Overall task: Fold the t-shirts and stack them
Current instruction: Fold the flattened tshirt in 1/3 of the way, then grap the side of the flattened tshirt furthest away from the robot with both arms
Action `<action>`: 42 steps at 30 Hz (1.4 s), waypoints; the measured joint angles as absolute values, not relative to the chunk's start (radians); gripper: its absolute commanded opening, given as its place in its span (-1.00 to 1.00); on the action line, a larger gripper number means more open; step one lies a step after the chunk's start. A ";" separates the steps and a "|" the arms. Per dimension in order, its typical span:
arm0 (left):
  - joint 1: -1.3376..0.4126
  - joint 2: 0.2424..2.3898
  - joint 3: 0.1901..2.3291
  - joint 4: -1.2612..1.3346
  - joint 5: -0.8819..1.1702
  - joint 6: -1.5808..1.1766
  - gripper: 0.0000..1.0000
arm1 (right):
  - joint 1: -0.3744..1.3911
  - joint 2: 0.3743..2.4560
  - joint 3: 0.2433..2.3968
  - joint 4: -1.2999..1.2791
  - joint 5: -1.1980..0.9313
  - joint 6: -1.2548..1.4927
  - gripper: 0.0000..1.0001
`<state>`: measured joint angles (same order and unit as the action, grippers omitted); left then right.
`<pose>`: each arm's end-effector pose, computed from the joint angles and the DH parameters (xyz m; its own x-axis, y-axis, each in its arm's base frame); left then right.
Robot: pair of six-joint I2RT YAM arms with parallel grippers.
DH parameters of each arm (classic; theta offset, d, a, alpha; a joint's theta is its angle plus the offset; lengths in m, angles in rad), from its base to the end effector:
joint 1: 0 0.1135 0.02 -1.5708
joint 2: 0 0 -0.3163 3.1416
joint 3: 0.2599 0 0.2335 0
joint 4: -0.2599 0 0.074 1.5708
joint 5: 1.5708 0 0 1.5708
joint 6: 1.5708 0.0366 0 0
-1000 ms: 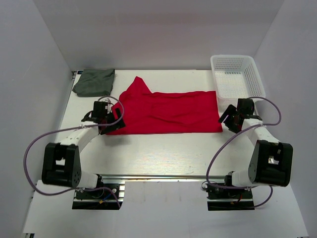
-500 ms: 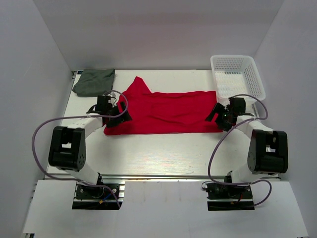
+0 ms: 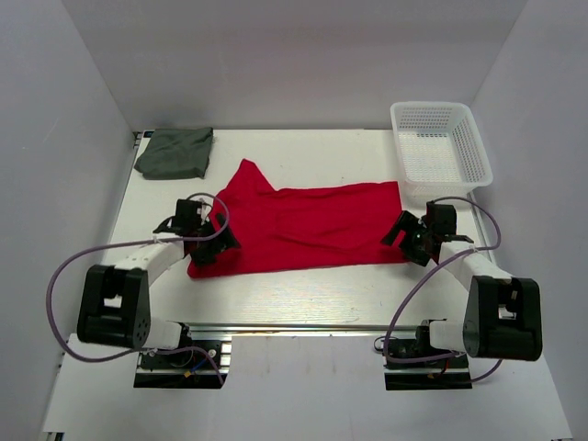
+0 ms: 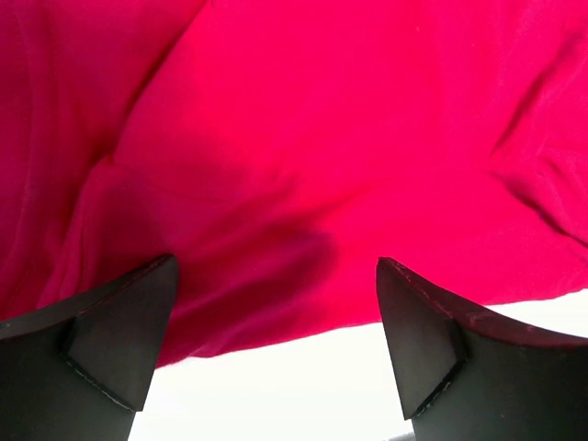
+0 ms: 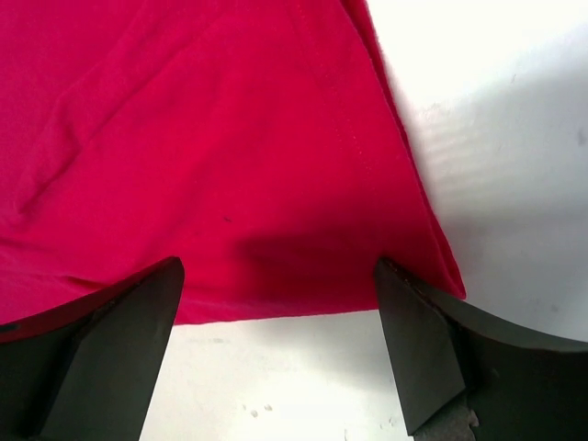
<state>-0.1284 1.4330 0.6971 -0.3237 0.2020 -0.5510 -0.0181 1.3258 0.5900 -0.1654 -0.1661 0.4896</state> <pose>0.2349 -0.0377 0.2240 -0.8536 -0.4069 -0.3252 -0.2630 0.8756 -0.4052 0.2192 0.0021 0.2271 -0.7317 0.4771 -0.4868 0.2939 0.8652 0.4063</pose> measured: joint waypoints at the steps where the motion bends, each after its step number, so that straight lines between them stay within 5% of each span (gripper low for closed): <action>1: -0.128 1.399 0.673 -0.353 0.199 -0.562 0.99 | -0.015 1.307 0.575 -0.167 -0.168 0.487 0.81; 9: -0.128 1.134 0.607 -0.616 0.095 -0.619 0.99 | 0.046 1.249 0.555 -0.232 -0.186 0.422 0.81; 14: -0.128 1.159 0.724 -0.584 0.091 -0.613 0.99 | 0.080 1.246 0.679 -0.339 -0.177 0.356 0.81; 21: -0.128 1.500 1.112 -0.511 0.056 -0.539 0.99 | 0.087 1.277 0.888 -0.279 -0.118 0.332 0.81; 28: -0.118 1.937 1.510 -0.439 0.023 -0.475 0.96 | 0.087 1.520 1.104 -0.273 -0.059 0.335 0.81; 35: -0.113 2.251 1.841 -0.449 0.020 -0.411 0.58 | 0.091 1.731 1.317 -0.295 -0.006 0.331 0.81; 42: -0.120 2.352 1.906 -0.439 0.029 -0.355 0.21 | 0.109 1.862 1.448 -0.329 0.073 0.322 0.81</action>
<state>-0.1196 2.3520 1.9064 -0.4389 0.0292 -0.3550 0.1085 1.8622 1.4475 -0.3290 0.0727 0.3218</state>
